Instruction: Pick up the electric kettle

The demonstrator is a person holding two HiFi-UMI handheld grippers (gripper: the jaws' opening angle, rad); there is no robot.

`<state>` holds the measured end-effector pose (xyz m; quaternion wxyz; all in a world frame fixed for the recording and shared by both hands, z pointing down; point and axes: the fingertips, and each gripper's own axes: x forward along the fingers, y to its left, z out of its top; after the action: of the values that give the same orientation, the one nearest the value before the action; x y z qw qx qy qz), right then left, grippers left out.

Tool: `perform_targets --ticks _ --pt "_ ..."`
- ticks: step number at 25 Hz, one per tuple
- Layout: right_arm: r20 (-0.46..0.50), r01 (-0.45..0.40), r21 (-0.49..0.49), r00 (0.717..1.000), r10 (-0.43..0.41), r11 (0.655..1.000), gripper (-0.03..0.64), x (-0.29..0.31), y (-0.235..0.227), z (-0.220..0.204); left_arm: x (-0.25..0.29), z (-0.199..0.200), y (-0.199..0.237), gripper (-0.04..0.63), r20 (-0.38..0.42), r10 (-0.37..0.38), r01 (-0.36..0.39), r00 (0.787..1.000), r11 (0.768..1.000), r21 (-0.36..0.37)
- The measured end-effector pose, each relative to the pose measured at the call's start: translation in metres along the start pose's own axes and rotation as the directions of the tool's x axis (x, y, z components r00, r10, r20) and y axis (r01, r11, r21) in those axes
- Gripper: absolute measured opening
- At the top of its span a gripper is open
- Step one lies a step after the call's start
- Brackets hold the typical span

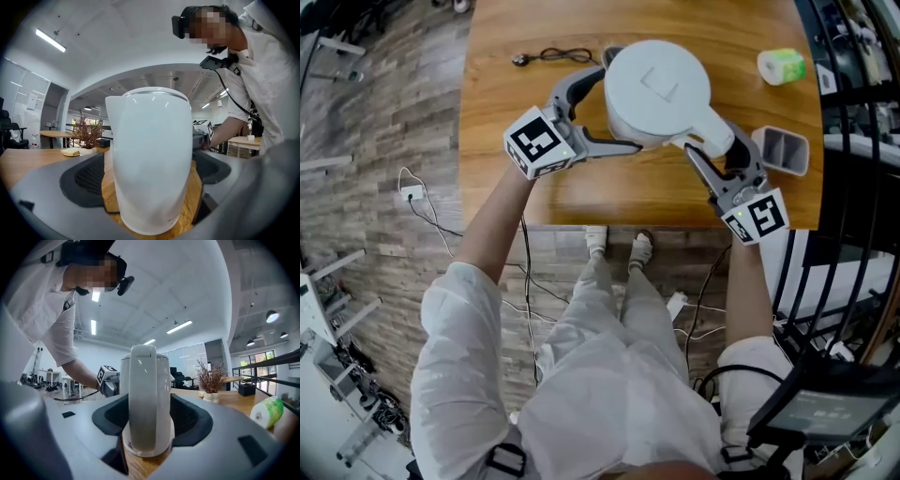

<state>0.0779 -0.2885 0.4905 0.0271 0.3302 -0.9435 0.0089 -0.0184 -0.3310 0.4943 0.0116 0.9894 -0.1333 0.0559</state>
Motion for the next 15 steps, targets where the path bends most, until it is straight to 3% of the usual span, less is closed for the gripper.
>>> perform_targets --ticks 1,7,12,15 --pt "0.002 -0.002 -0.006 1.000 0.002 1.000 0.242 -0.001 0.001 -0.001 0.001 0.000 -0.001 0.584 0.001 -0.009 0.009 1.000 1.000 0.002" --pt "-0.007 -0.016 -0.026 1.000 0.016 1.000 0.209 -0.001 -0.001 0.000 0.012 0.004 0.002 0.584 0.006 -0.055 0.055 0.998 0.998 0.013" --pt "-0.022 -0.024 -0.049 0.999 0.023 0.998 0.128 -0.003 0.004 -0.007 0.017 -0.001 -0.005 0.584 0.007 -0.087 0.087 0.996 0.996 0.009" --pt "-0.029 -0.030 -0.054 0.999 0.028 0.998 0.126 -0.004 0.005 -0.007 0.018 -0.002 -0.006 0.583 0.000 -0.110 0.110 0.994 0.994 0.019"
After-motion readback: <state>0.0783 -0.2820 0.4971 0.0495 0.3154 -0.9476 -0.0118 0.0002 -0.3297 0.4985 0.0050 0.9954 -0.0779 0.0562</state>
